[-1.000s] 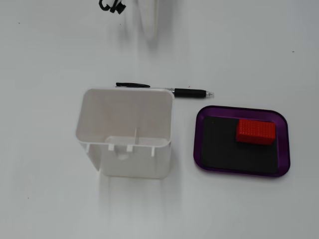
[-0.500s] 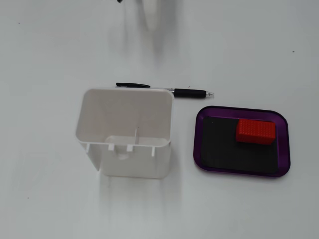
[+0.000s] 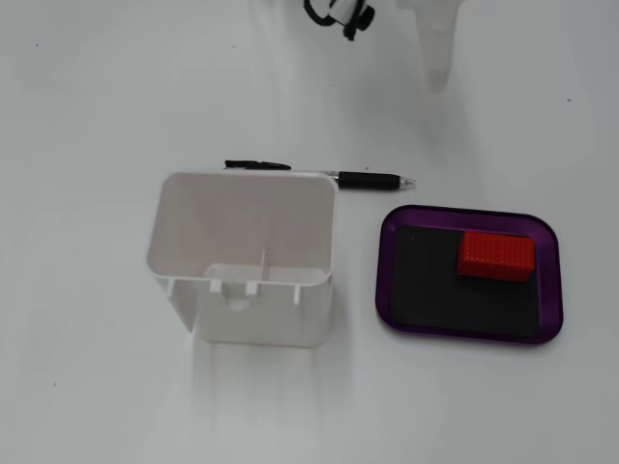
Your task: Remove the cube from the box.
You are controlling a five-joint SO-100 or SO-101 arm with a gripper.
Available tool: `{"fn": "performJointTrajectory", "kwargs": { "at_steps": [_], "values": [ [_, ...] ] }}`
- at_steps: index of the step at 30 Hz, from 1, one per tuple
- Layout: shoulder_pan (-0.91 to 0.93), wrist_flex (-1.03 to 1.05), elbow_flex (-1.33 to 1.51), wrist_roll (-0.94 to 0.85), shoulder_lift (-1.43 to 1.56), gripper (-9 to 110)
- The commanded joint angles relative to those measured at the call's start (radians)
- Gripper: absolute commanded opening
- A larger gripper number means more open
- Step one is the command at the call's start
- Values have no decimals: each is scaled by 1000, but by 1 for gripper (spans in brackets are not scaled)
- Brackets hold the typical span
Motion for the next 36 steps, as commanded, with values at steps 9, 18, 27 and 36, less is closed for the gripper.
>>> {"fn": "performJointTrajectory", "kwargs": {
  "at_steps": [9, 18, 27, 36],
  "values": [
    [25, 71, -680, 91, -497, 10],
    [21, 138, -1017, 83, -807, 21],
    [21, 199, -1220, 84, -989, 21],
    [21, 216, -1241, 81, -1014, 21]
  ]
}}
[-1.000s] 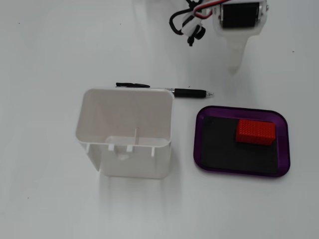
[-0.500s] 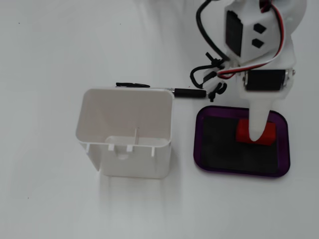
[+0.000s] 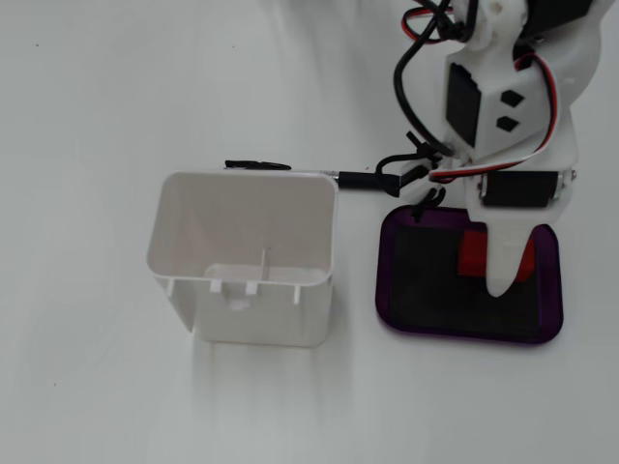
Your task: Remove the cube from the box.
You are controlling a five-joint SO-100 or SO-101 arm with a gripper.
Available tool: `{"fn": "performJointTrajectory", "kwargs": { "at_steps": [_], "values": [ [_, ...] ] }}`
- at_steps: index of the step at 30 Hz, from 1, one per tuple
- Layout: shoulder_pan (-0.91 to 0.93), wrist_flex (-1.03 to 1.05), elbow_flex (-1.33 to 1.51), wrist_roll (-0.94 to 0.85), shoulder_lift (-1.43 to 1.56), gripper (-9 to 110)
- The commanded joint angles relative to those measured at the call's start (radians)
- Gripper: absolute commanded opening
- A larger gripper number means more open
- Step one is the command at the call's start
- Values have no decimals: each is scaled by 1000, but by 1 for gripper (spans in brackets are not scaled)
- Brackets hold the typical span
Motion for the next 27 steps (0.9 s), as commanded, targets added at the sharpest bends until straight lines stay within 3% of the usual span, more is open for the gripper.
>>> {"fn": "performJointTrajectory", "kwargs": {
  "at_steps": [1, 8, 16, 27],
  "values": [
    [-5, 29, -43, -2, 18, 21],
    [-5, 41, -43, 0, 17, 20],
    [-5, 40, -43, -2, 17, 6],
    [-5, 41, -37, -26, 17, 6]
  ]
}}
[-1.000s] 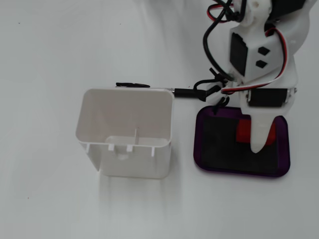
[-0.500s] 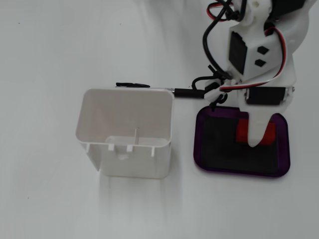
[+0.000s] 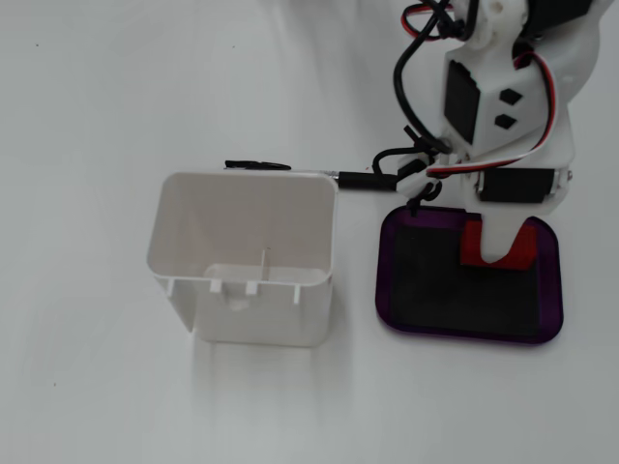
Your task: Remove the cube from the box.
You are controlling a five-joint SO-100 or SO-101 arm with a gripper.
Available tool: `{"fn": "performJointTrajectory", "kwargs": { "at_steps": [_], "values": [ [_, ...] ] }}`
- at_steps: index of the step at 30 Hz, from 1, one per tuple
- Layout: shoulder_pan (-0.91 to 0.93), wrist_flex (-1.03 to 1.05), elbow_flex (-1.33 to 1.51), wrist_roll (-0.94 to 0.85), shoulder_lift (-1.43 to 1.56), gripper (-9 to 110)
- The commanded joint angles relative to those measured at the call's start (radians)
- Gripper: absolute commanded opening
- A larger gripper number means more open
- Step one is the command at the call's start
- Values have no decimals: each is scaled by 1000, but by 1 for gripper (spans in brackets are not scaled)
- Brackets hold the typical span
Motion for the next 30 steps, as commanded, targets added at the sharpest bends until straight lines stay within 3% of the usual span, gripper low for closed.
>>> {"fn": "performJointTrajectory", "kwargs": {
  "at_steps": [1, 19, 30],
  "values": [
    [-5, 8, -37, -32, 17, 6],
    [-8, 35, -46, -40, 32, -1],
    [-3, 179, -249, -60, 146, -1]
  ]
}}
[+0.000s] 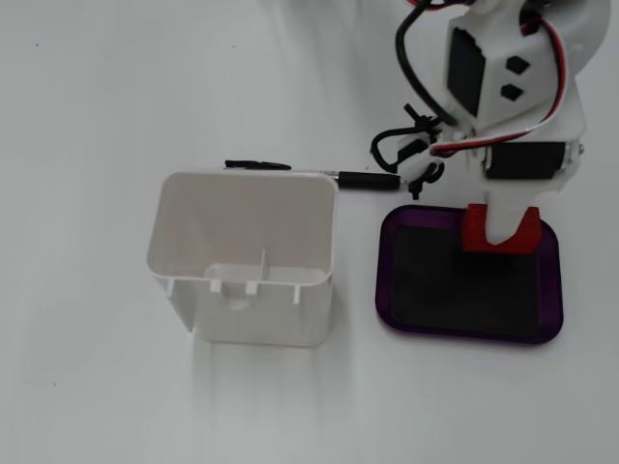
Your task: Remove the cube from the box.
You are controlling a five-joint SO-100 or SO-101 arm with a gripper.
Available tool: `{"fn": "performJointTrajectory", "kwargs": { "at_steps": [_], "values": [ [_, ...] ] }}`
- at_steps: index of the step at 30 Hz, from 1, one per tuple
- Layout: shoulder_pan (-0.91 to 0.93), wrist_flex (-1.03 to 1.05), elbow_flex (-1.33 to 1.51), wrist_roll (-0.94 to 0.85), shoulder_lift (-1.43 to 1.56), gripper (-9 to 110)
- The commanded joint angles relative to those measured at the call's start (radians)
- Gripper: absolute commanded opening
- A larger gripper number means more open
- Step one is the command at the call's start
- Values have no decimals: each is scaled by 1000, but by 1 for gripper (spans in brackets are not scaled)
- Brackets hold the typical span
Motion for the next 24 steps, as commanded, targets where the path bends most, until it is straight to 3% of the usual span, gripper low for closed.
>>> {"fn": "performJointTrajectory", "kwargs": {
  "at_steps": [1, 9, 24],
  "values": [
    [-5, 43, -98, -40, 153, -1],
    [-12, 80, -63, -129, 316, -1],
    [-69, 71, 601, -250, 782, -1]
  ]
}}
